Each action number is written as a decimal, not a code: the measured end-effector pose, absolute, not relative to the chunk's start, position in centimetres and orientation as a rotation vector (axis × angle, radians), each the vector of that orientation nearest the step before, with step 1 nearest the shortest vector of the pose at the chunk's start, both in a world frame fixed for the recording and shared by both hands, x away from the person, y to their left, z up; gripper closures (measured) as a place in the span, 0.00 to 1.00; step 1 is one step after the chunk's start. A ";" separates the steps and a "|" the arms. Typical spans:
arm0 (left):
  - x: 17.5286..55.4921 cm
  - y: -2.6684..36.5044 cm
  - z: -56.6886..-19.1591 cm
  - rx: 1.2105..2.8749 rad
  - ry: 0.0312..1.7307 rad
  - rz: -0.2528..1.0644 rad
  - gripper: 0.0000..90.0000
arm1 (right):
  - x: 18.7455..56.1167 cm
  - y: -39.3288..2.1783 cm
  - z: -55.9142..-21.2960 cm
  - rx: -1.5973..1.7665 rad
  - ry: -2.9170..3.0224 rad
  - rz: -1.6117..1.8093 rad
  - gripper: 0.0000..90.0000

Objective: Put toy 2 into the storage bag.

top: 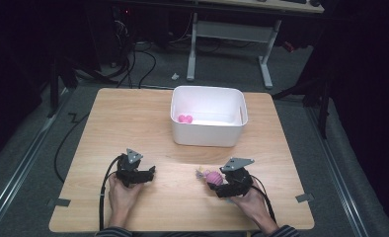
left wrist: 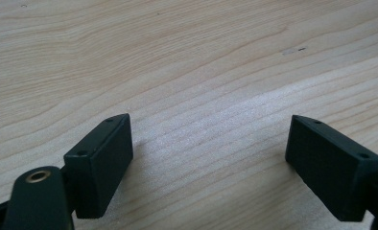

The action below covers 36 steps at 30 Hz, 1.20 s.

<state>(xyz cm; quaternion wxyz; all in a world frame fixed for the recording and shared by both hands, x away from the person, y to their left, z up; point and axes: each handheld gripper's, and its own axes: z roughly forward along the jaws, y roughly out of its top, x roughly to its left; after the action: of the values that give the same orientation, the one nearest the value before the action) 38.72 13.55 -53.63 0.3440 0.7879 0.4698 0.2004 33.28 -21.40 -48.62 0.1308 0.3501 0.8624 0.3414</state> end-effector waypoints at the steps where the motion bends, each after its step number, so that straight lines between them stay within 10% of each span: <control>1: 38.7 13.6 -53.6 2.047 1.220 0.521 0.19 | 33.4 -21.2 -48.8 1.026 2.514 0.973 0.30; 36: 38.7 13.6 -53.6 2.048 1.219 0.517 0.19 | 33.9 -20.9 -50.1 1.027 2.548 0.909 0.38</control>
<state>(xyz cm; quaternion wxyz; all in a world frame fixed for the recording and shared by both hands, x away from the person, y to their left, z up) 38.73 13.57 -53.63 0.3445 0.7884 0.4692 0.1990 33.89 -20.87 -50.08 0.1236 0.3522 0.8738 0.3116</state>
